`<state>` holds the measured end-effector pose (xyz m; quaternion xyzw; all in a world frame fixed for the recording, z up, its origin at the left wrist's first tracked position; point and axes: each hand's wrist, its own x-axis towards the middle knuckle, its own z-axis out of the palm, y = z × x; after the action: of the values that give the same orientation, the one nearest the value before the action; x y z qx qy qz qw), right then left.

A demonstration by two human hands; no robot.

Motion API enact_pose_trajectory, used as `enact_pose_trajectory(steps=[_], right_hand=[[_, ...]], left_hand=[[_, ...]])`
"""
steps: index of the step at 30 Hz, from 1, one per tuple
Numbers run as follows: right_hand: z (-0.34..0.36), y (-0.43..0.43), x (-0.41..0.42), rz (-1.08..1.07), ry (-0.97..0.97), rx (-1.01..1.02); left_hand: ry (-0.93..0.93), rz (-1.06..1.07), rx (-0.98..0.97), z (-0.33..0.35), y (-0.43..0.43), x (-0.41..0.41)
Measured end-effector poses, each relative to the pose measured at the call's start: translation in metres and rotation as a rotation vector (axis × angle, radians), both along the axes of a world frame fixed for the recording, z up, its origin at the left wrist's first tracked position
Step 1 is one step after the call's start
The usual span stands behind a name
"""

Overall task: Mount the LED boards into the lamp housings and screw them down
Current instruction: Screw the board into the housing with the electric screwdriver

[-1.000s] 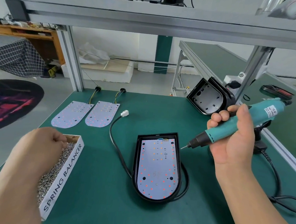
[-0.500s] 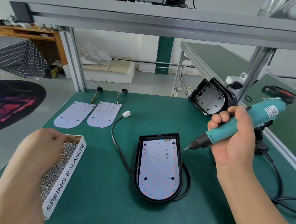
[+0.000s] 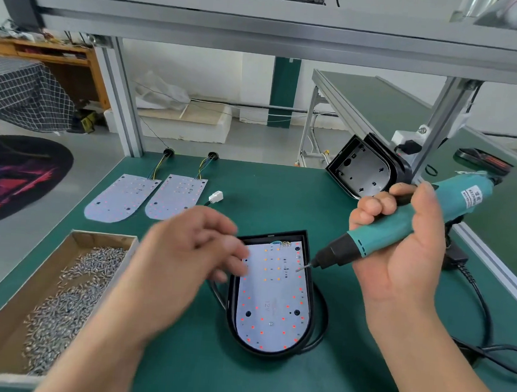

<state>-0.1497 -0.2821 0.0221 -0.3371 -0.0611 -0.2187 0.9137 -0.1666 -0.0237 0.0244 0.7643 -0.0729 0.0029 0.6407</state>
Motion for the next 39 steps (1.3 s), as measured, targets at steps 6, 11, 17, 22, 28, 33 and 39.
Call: enact_pose_trajectory(steps=[6, 11, 17, 22, 28, 33, 39], right_hand=[[0.004, 0.010, -0.008, 0.018, -0.009, 0.012], [0.009, 0.006, -0.009, -0.014, -0.003, 0.043], [0.010, 0.006, -0.010, -0.022, 0.005, 0.036], [0.009, 0.008, -0.010, -0.010, 0.004, 0.017], [0.006, 0.010, -0.010, 0.013, 0.007, -0.012], [0.008, 0.012, -0.012, 0.044, -0.048, -0.100], [0.009, 0.018, -0.011, 0.057, -0.065, -0.146]], left_hand=[[0.162, -0.207, -0.228, -0.019, -0.044, -0.018], [0.288, -0.222, -0.324, -0.022, -0.047, -0.016], [0.332, -0.268, -0.311, -0.026, -0.051, -0.017], [0.348, -0.280, -0.313, -0.027, -0.052, -0.016], [0.360, -0.265, -0.308, -0.029, -0.052, -0.015], [0.334, -0.220, -0.260, -0.030, -0.052, -0.014], [0.247, -0.105, -0.239, -0.033, -0.051, -0.012]])
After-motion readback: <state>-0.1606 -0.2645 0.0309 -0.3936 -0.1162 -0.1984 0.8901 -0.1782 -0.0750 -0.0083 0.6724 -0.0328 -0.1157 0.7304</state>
